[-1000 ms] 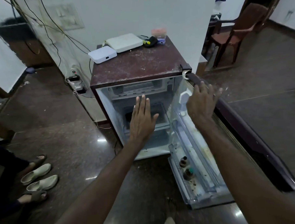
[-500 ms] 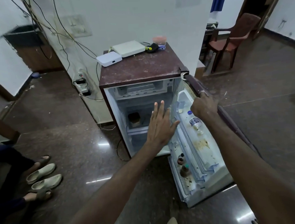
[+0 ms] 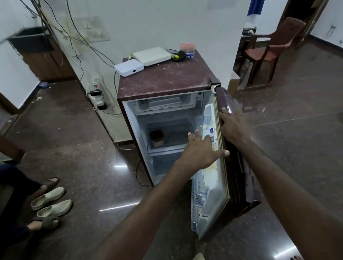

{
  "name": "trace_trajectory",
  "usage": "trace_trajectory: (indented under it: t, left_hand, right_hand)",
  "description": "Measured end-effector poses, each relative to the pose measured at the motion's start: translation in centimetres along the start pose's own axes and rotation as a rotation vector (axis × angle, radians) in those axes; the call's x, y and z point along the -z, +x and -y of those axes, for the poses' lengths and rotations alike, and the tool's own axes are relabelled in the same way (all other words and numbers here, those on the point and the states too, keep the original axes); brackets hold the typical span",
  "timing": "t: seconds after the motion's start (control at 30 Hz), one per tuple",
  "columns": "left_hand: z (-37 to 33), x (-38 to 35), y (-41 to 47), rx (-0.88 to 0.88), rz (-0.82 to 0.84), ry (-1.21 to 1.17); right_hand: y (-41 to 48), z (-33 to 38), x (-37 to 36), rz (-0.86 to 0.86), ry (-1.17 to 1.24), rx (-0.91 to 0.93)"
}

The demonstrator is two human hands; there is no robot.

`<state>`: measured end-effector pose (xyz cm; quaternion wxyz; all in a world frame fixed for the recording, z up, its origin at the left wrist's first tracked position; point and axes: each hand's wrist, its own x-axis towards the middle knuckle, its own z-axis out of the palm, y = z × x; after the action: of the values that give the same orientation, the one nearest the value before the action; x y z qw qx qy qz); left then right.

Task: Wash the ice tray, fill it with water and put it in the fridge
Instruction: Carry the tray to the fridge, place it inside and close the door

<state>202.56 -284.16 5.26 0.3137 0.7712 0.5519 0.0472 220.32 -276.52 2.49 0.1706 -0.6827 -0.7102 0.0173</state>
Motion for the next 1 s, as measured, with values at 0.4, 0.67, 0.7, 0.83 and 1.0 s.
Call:
trace_trajectory:
  t: [0.4,0.67,0.7,0.83,1.0]
  left_hand:
    - [-1.8,-1.8,-2.1,0.016,0.055,0.163]
    - [0.0,-1.3,-3.5,0.012,-0.124,0.326]
    - [0.3,-1.4,-3.4,0.008,-0.169,0.350]
    - [2.5,-1.9,-2.5,0.057,-0.256,0.469]
    - [6.1,-2.0,0.5,0.233,-0.350,0.590]
  right_hand:
    - [1.5,0.9,-3.7,-0.133,0.114,-0.108]
    - [3.6,4.6,-6.5,-0.237,0.429,-0.174]
    - [3.8,5.2,-7.0,-0.254,0.487,-0.156]
    - [4.1,7.1,-8.2,-0.159,0.519,0.034]
    - [5.2,7.3,-9.7,-0.041,0.388,0.293]
